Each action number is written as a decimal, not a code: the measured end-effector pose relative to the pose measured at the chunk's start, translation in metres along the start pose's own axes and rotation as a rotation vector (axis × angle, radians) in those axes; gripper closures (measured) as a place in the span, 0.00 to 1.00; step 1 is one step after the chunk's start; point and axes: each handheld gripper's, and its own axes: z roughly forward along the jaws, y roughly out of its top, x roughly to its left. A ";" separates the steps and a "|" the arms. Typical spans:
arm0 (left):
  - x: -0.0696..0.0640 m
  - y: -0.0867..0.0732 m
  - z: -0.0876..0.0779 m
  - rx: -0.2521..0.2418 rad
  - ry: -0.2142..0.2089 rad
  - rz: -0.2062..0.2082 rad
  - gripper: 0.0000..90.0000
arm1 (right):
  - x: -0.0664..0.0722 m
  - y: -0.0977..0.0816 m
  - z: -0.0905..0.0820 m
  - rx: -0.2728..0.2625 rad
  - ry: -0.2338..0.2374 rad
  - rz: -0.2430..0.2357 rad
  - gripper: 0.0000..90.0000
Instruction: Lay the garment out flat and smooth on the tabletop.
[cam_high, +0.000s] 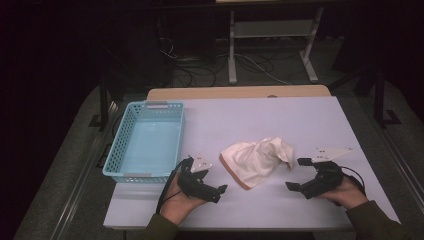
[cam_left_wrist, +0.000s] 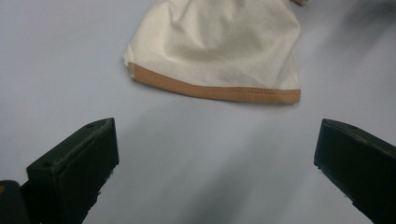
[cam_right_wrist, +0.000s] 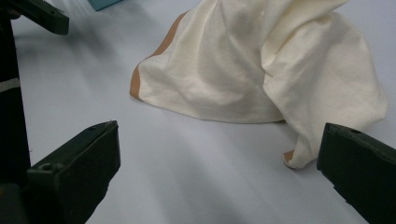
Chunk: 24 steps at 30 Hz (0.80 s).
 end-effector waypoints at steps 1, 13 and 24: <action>-0.001 -0.002 0.001 -0.003 -0.011 -0.010 0.00 | 0.000 0.000 0.000 -0.002 -0.001 0.000 0.00; -0.003 -0.012 0.011 0.026 -0.085 0.065 0.00 | 0.002 -0.001 -0.002 0.005 -0.006 0.000 0.00; -0.004 -0.018 0.012 0.016 -0.078 0.027 0.00 | 0.009 0.000 0.001 0.031 0.001 -0.007 0.00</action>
